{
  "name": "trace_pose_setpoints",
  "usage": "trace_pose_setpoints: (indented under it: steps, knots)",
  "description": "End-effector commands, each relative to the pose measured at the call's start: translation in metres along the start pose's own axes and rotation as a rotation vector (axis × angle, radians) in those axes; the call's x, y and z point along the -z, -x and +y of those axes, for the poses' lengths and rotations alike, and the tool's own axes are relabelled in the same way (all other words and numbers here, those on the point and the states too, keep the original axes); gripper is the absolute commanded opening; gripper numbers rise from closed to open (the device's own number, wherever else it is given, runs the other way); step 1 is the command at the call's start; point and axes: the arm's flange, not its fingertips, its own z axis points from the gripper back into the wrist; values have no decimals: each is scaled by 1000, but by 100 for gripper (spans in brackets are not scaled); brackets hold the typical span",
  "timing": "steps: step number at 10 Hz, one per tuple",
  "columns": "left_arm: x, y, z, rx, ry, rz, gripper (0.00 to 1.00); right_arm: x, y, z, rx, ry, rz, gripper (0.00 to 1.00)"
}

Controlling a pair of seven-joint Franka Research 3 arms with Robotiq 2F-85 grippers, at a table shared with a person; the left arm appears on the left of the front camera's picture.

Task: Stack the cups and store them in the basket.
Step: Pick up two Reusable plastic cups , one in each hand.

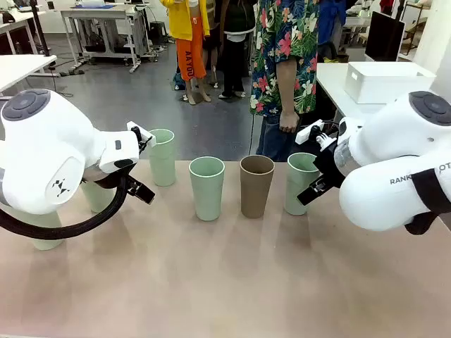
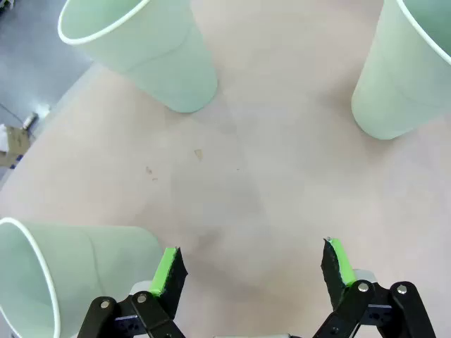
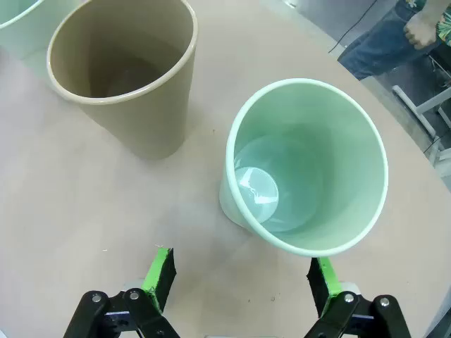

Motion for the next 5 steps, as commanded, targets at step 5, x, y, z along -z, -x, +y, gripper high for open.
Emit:
trace_pose_setpoints:
  steps: [5]
  knots:
    - [0, 0, 0, 0, 0, 0, 100, 0, 0, 0, 0, 0, 0, 100]
